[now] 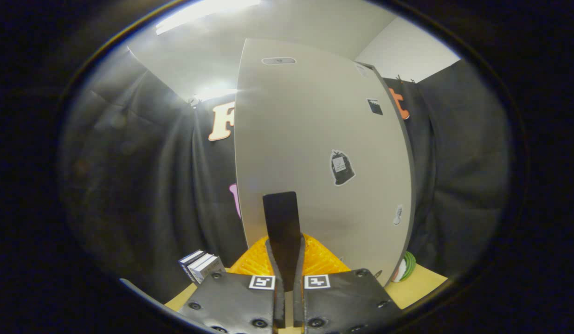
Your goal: Open the shoe cabinet door, grab the shoes and put them into the shoe cabinet, then close the shoe cabinet door.
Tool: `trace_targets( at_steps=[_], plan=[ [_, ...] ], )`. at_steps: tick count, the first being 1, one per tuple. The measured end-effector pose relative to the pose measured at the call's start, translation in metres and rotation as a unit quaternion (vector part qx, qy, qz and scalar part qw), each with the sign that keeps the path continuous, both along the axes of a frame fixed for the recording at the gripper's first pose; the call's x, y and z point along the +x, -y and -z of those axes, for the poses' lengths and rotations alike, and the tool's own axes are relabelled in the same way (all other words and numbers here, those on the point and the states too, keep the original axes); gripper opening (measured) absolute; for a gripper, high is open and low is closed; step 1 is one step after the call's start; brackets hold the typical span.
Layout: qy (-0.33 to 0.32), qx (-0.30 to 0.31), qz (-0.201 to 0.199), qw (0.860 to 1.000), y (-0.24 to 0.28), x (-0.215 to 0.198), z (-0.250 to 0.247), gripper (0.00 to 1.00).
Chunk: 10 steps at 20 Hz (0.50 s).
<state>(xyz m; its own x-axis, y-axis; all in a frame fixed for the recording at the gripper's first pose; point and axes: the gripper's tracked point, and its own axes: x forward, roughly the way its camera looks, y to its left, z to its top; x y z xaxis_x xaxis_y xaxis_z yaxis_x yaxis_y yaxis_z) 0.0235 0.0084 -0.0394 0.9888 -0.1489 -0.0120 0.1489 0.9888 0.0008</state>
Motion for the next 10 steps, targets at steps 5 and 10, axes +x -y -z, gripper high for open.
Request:
trace_targets(
  at_steps=[5, 10],
  plan=[
    [0.007, 0.002, 0.023, 1.0, 0.015, -0.028, -0.005, 0.08],
    [0.011, -0.001, 0.048, 0.999, 0.027, -0.048, -0.009, 0.08]
  ],
)
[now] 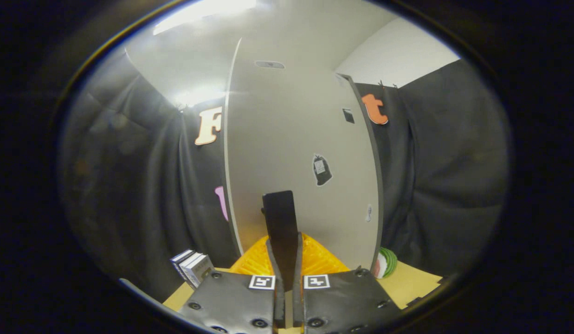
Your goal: Open the shoe cabinet door, grab the shoes and put them into the shoe cabinet, then close the shoe cabinet door.
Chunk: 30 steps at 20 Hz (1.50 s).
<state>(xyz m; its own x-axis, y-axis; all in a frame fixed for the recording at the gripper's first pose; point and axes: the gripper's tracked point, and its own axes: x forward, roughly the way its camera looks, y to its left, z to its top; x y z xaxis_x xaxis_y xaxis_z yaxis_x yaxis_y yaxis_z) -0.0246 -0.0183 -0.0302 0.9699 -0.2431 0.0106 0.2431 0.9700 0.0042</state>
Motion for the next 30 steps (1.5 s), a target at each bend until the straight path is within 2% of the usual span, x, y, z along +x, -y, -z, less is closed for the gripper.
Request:
trace_targets(
  at_steps=[7, 18, 25, 30],
  plan=[
    [0.0, -0.004, 0.007, 1.0, 0.016, -0.021, -0.005, 0.08],
    [-0.013, 0.003, -0.055, 0.998, 0.055, -0.061, -0.016, 0.07],
    [-0.012, 0.016, -0.056, 0.998, 0.102, -0.091, -0.023, 0.06],
    [-0.009, 0.023, -0.029, 0.999, 0.143, -0.111, -0.026, 0.05]
  ],
)
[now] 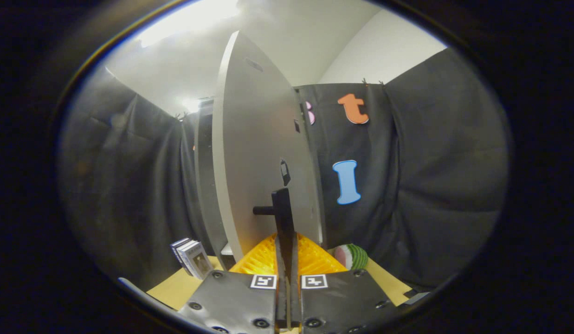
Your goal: Open the shoe cabinet door, grab the shoes and put them into the shoe cabinet, then close the shoe cabinet door.
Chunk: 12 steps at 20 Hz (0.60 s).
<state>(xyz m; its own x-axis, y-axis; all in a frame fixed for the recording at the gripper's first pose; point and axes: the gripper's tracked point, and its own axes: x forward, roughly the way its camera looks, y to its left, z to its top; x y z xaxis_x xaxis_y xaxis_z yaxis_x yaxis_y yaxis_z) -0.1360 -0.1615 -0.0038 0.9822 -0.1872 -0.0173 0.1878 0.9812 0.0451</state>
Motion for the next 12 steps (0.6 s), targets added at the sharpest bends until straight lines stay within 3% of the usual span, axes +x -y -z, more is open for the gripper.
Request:
trace_targets(
  at_steps=[12],
  plan=[
    [0.007, 0.003, 0.024, 1.0, 0.057, -0.034, 0.0, 0.03]
  ],
)
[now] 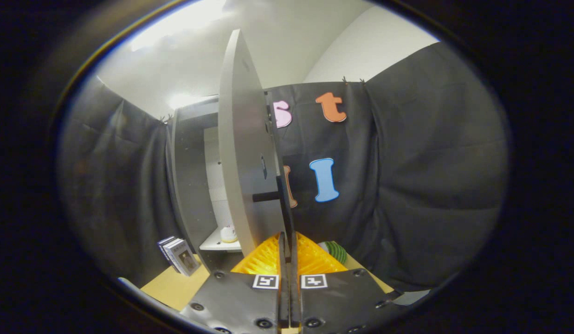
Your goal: Open the shoe cabinet door, grab the shoes and put them into the shoe cabinet, then close the shoe cabinet door.
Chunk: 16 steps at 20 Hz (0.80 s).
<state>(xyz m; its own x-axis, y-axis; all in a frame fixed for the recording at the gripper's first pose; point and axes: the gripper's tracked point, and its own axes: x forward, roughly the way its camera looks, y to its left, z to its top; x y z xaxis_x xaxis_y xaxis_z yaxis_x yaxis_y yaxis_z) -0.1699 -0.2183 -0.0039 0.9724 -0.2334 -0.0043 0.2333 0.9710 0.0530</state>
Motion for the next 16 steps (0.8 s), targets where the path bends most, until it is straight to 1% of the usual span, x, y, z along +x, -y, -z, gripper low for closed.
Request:
trace_targets(
  at_steps=[1, 3, 4, 7, 10, 16],
  plan=[
    [0.001, -0.009, 0.015, 1.0, 0.008, -0.007, -0.001, 0.02],
    [0.004, -0.004, 0.03, 1.0, 0.021, -0.017, -0.003, 0.02],
    [0.006, 0.003, 0.026, 1.0, 0.022, -0.021, 0.0, 0.02],
    [-0.005, 0.002, 0.035, 0.999, 0.023, -0.029, 0.01, 0.03],
    [-0.024, 0.005, 0.025, 0.999, 0.011, -0.033, 0.026, 0.02],
    [-0.065, 0.003, -0.024, 0.998, -0.041, -0.015, 0.073, 0.02]
  ],
)
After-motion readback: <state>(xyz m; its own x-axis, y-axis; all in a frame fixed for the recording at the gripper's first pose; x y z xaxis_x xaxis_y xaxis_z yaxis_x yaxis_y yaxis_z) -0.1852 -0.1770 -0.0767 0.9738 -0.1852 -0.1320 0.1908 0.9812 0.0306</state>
